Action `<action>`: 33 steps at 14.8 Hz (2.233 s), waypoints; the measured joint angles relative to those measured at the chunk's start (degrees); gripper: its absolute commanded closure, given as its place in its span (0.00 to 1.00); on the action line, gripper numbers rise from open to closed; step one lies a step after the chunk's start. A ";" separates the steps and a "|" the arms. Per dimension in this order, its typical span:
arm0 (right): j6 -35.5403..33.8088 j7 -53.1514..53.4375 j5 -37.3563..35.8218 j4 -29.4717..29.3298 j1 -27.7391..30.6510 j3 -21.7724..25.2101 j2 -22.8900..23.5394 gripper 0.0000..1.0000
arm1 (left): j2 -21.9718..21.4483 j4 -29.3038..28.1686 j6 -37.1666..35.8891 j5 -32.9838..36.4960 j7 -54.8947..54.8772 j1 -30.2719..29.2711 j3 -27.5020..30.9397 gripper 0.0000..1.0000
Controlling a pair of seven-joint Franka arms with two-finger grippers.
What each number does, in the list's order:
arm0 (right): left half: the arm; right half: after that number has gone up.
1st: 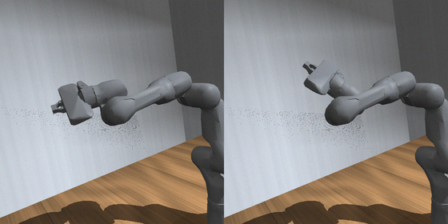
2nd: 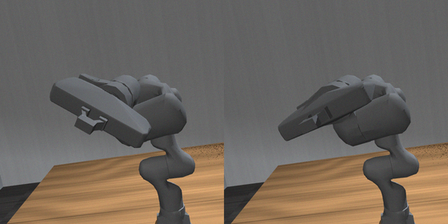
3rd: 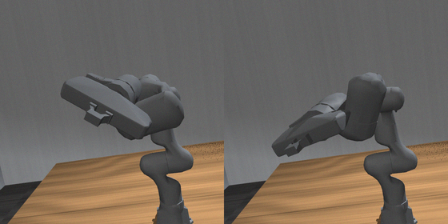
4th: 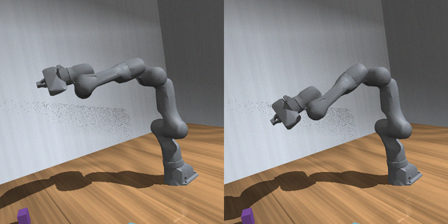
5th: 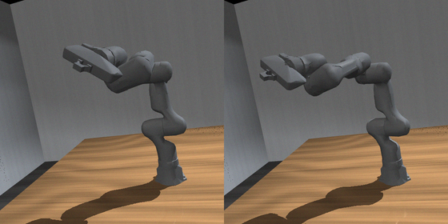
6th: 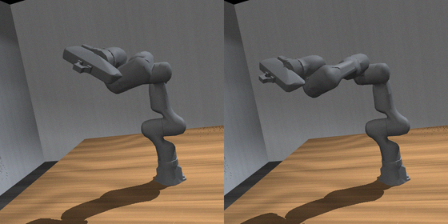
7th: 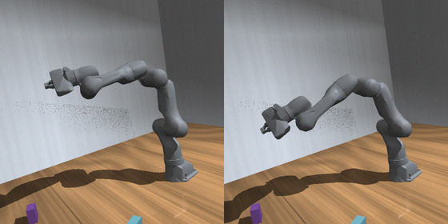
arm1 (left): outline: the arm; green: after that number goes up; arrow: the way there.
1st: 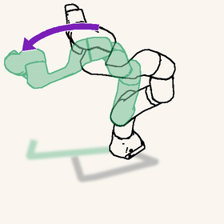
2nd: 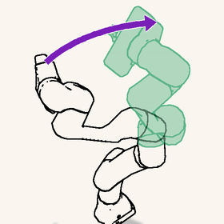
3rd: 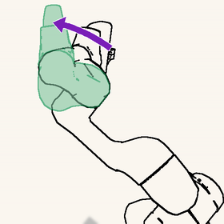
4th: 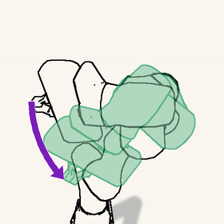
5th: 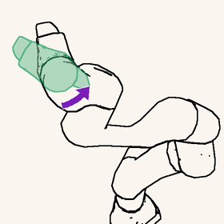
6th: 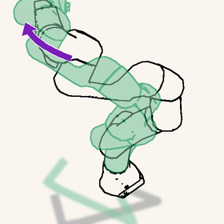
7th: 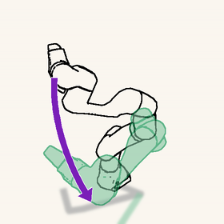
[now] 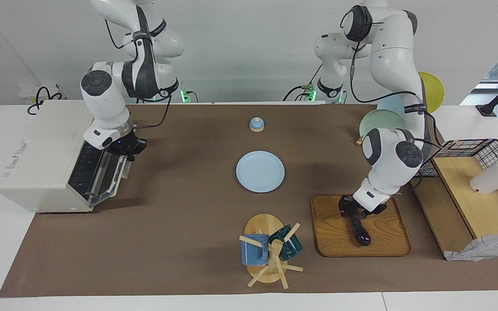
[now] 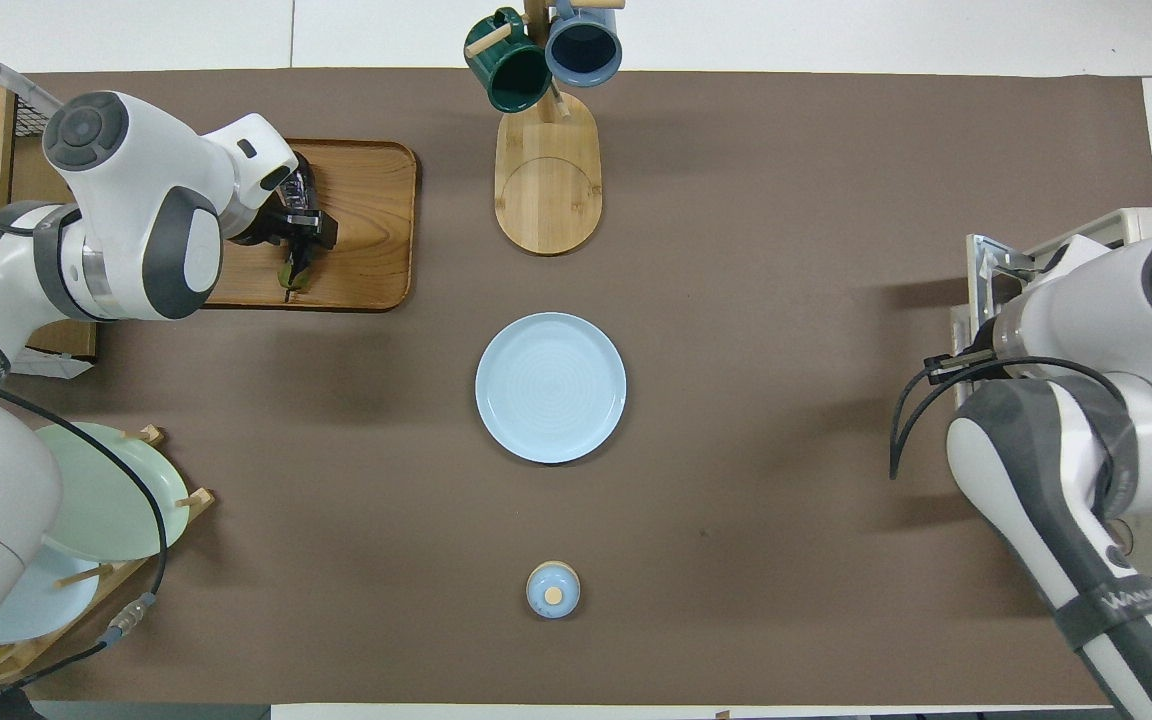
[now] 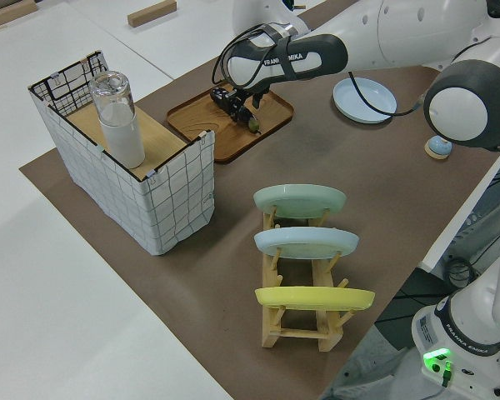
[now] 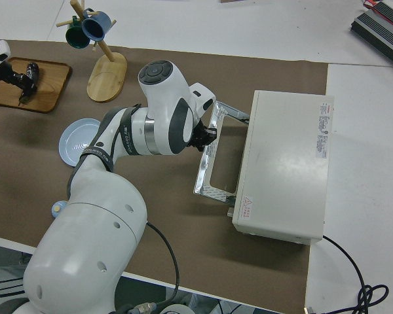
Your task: Put eggplant into oven
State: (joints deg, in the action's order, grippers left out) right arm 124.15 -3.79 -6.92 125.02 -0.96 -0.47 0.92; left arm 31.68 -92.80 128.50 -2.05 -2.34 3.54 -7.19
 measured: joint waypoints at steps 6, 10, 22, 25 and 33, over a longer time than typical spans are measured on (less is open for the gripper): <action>8.19 4.28 0.18 3.04 -1.20 -0.12 4.49 1.00 | 0.00 0.43 -0.48 0.04 -0.07 -0.18 0.24 1.00; 9.13 4.83 0.15 3.02 -1.68 0.09 5.82 1.00 | -1.59 3.24 -6.27 -2.85 -0.02 -0.15 0.05 1.00; 4.35 5.93 7.27 -0.39 -4.30 0.03 5.19 0.00 | -19.94 -7.85 -17.07 -10.26 23.90 18.36 -0.88 1.00; 3.55 5.93 7.30 -0.68 -5.36 -0.04 4.13 0.00 | -20.20 -14.25 -6.93 -10.90 27.28 23.61 -0.90 1.00; -2.20 5.92 7.42 -5.37 -6.91 -0.65 4.13 0.00 | -13.49 -17.40 5.40 -10.95 29.26 28.15 -0.69 1.00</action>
State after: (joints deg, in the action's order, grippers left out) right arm 121.95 2.13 0.50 119.65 -7.87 -1.13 5.05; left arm 18.19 -110.20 133.90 -13.00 26.92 31.69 -7.89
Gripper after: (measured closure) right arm 0.000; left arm 0.727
